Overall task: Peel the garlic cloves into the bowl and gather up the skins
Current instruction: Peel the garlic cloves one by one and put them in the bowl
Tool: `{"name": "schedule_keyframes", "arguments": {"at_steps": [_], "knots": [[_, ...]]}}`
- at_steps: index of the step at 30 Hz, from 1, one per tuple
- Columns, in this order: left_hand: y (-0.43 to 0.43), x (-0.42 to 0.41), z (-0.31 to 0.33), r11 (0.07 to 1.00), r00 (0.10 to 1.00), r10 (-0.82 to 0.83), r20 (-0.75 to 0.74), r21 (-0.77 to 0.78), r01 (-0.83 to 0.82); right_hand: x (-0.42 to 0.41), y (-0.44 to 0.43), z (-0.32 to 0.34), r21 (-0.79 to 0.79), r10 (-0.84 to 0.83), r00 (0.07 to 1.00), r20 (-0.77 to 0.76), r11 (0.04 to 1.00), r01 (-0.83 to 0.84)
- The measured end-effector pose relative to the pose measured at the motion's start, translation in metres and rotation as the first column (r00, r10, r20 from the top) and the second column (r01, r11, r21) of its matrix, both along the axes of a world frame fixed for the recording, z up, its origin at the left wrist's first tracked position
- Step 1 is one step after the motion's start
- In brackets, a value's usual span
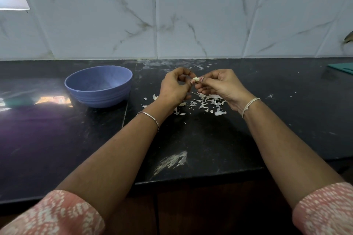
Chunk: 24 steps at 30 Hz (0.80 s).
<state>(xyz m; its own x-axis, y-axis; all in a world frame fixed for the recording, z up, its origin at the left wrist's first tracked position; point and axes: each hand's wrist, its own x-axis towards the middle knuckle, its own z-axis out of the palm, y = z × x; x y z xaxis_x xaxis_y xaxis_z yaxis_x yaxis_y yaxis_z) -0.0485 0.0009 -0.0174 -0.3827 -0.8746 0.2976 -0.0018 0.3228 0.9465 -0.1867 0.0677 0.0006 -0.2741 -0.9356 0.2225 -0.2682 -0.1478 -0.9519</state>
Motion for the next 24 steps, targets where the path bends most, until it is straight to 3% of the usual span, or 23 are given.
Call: {"name": "schedule_keyframes", "arguments": {"at_steps": [8,13,24], "knots": [[-0.0003,-0.0029,0.0,0.997,1.0,0.011,0.015,-0.078,-0.01,-0.0002,0.0001,-0.0004,-0.03,-0.02,1.0,0.019,0.999,0.021],[-0.0021,-0.0027,-0.0006,1.0,1.0,0.015,-0.017,-0.025,-0.016,-0.0007,0.0,-0.0016,-0.049,0.019,0.997,0.079,0.999,-0.015],[0.0026,-0.0014,0.0013,1.0,0.999,0.025,-0.023,0.014,-0.025,0.0026,-0.0002,-0.0011,-0.072,-0.033,0.999,0.028,0.997,0.035]]}}
